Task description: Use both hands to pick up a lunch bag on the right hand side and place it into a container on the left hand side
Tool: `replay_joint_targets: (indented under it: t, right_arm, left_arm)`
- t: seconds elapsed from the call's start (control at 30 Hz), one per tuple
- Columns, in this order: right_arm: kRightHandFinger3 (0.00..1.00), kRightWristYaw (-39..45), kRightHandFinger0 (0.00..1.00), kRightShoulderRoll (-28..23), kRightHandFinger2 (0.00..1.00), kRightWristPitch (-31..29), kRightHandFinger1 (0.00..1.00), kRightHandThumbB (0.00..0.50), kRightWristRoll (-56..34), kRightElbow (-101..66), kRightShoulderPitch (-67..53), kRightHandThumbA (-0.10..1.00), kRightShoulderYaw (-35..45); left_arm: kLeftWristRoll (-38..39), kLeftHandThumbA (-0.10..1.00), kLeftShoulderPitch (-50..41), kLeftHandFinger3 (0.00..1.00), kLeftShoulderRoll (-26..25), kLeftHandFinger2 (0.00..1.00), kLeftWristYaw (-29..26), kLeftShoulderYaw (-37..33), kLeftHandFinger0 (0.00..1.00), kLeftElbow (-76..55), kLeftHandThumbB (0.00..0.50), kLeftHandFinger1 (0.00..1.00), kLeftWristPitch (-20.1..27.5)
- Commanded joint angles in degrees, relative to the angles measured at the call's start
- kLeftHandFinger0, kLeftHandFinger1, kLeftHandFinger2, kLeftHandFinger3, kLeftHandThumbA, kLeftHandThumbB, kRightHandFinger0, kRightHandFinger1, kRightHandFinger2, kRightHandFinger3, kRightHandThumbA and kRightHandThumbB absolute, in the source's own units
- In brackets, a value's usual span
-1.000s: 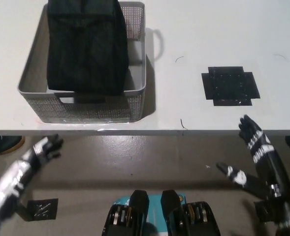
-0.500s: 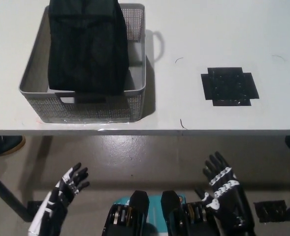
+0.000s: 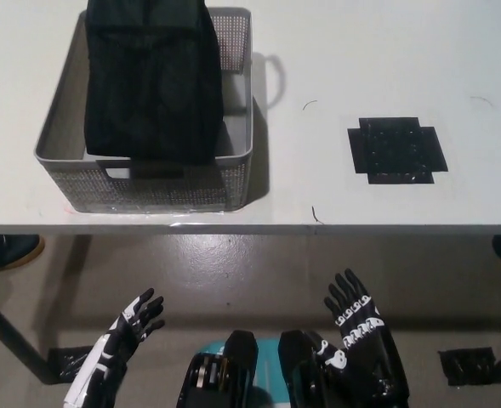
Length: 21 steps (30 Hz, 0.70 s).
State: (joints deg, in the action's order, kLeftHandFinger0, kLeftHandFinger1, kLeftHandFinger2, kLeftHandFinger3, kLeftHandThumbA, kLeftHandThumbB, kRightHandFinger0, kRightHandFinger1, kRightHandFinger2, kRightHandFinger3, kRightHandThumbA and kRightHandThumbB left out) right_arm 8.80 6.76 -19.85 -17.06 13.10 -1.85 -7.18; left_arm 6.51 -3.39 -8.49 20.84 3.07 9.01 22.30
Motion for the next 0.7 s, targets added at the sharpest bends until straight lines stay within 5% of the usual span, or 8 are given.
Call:
replay_joint_targets:
  t: [0.0,0.37,0.67]
  right_arm:
    - [1.00,0.5,1.00,1.1,1.00,-3.7,1.00,0.127,1.9,-0.3,0.9,1.00,0.5]
    - [1.00,0.8,1.00,1.0,1.00,-3.9,1.00,0.144,1.7,0.4,1.7,1.00,0.9]
    - [1.00,0.8,1.00,1.0,1.00,-3.9,1.00,0.102,1.8,-0.1,1.8,1.00,0.8]
  left_arm:
    - [-1.4,1.00,0.6,1.00,-0.6,1.00,-1.6,-0.7,1.00,-0.6,0.190,1.00,3.2]
    - [-1.5,1.00,0.8,1.00,-0.9,1.00,-2.2,-0.7,1.00,-1.3,0.165,1.00,2.2]
    - [-1.7,0.94,1.1,1.00,-1.0,1.00,-2.6,-0.8,1.00,-1.4,0.175,1.00,1.7]
